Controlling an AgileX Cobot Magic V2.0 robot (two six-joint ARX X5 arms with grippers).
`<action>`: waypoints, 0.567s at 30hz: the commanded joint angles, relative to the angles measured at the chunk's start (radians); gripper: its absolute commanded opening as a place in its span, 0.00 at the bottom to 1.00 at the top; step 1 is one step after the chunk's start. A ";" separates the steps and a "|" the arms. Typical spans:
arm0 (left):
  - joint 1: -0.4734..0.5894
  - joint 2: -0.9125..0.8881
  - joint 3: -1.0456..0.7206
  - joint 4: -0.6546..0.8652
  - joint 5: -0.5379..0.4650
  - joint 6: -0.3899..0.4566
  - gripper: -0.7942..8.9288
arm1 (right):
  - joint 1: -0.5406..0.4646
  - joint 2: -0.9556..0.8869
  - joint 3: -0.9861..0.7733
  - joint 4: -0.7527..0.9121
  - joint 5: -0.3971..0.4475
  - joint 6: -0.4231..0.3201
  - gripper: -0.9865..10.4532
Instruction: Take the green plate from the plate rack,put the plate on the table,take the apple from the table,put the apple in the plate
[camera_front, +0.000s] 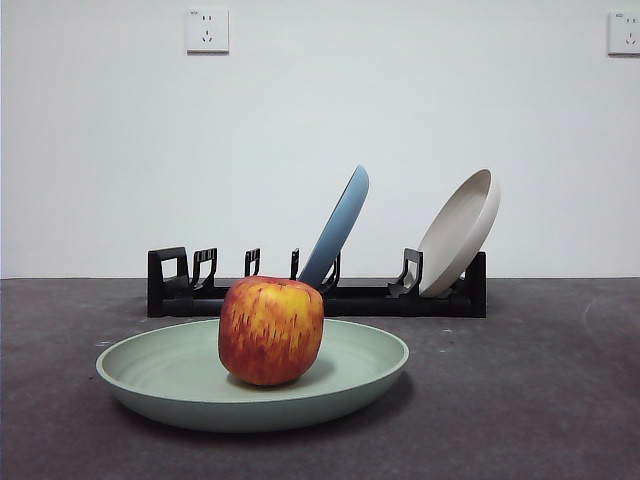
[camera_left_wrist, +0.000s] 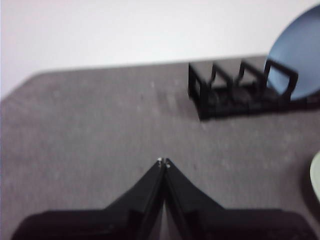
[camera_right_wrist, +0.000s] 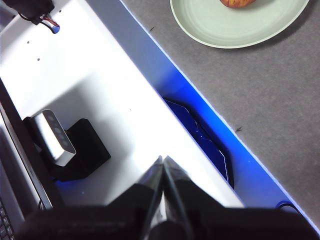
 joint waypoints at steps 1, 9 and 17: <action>0.003 -0.003 -0.013 -0.016 0.005 -0.036 0.08 | 0.001 -0.002 -0.008 0.004 0.002 0.005 0.09; 0.003 -0.003 -0.013 -0.013 0.000 -0.044 0.08 | 0.001 -0.002 -0.008 0.004 0.002 0.005 0.09; 0.003 -0.003 -0.013 -0.013 0.000 -0.044 0.08 | 0.001 -0.002 -0.008 0.004 0.002 0.005 0.09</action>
